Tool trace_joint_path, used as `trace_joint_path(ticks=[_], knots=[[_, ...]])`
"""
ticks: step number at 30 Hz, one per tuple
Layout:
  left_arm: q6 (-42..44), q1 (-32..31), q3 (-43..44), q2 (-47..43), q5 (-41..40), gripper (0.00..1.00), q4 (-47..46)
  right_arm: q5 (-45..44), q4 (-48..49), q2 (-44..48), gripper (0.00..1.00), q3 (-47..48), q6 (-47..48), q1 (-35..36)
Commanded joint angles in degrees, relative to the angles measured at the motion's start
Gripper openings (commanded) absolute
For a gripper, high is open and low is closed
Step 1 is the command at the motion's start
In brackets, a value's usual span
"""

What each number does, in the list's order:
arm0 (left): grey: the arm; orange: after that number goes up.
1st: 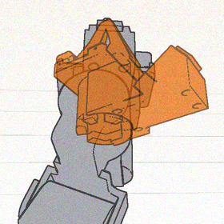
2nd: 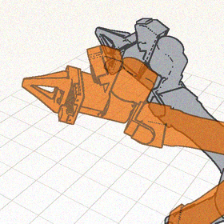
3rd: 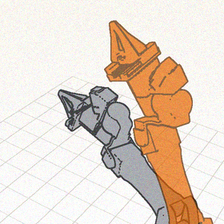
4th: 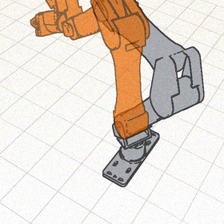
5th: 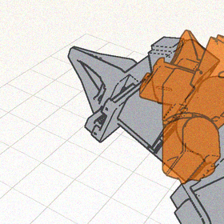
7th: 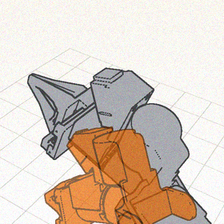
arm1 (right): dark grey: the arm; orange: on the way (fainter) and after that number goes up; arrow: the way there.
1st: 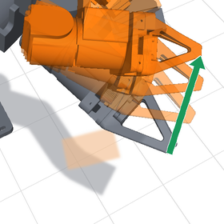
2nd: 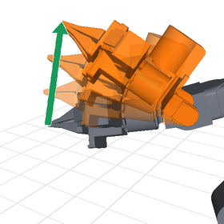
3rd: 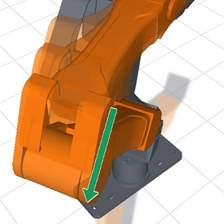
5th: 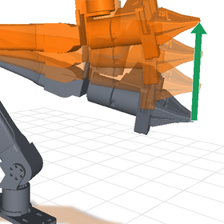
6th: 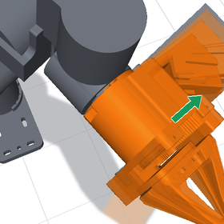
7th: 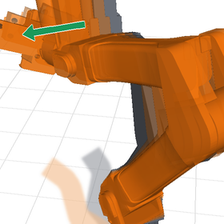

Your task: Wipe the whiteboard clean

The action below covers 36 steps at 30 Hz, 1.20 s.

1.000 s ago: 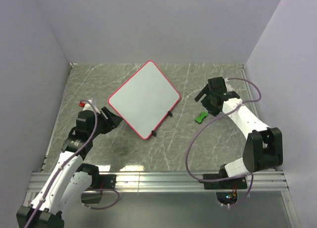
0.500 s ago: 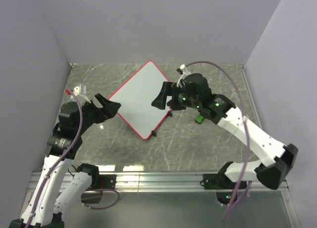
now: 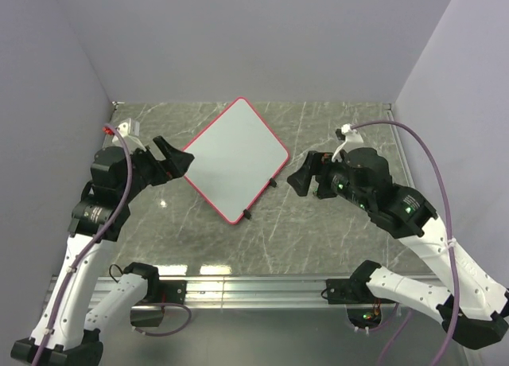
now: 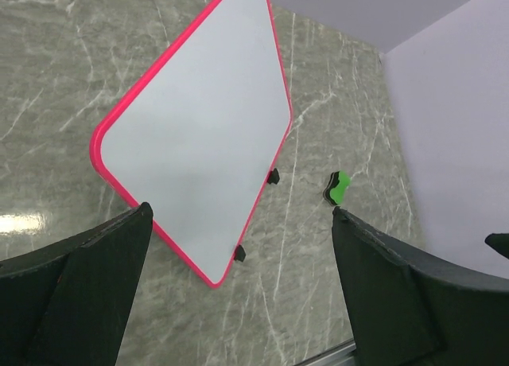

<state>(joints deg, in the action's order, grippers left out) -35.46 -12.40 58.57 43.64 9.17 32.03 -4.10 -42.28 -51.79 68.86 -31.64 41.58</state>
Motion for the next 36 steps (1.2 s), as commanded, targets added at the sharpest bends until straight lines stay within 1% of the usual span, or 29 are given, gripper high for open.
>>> trace_joint_path(ticks=[1, 7, 12, 14, 20, 25, 28, 36], knots=[[2.50, 0.36, 3.31, 1.53, 0.76, 0.99, -1.09, -3.90, -1.57, 2.21, 0.98, -0.22, 0.44, -0.27], [3.12, 0.28, 4.63, 5.22, 1.99, 0.99, -3.73, -4.78, 1.06, 6.17, 0.98, -2.14, 0.79, -0.36], [4.00, 0.27, 5.33, 6.20, 0.06, 1.00, -3.47, -4.17, 5.36, 8.89, 0.97, -3.29, 0.44, -0.28], [3.91, 0.27, 5.51, 6.28, -1.95, 0.99, -3.03, -3.99, 5.72, 8.81, 0.97, -3.03, 0.26, -0.27], [5.31, 0.27, 5.24, 6.11, -3.89, 1.00, -4.26, -5.83, 2.56, 5.91, 0.97, 0.83, 0.26, -0.27], [6.10, 0.27, 4.81, 5.85, -11.17, 0.99, -4.61, -6.45, 1.06, 5.73, 0.97, 2.42, 0.61, -0.27], [7.60, -0.25, 4.72, 6.20, -14.08, 0.99, -4.43, -6.98, 0.71, 6.00, 0.97, 2.86, 0.87, -0.36], [7.95, -0.34, 4.71, 5.41, -15.67, 0.99, -5.14, -6.19, 1.94, 4.07, 0.97, 4.53, 1.93, -0.27]])
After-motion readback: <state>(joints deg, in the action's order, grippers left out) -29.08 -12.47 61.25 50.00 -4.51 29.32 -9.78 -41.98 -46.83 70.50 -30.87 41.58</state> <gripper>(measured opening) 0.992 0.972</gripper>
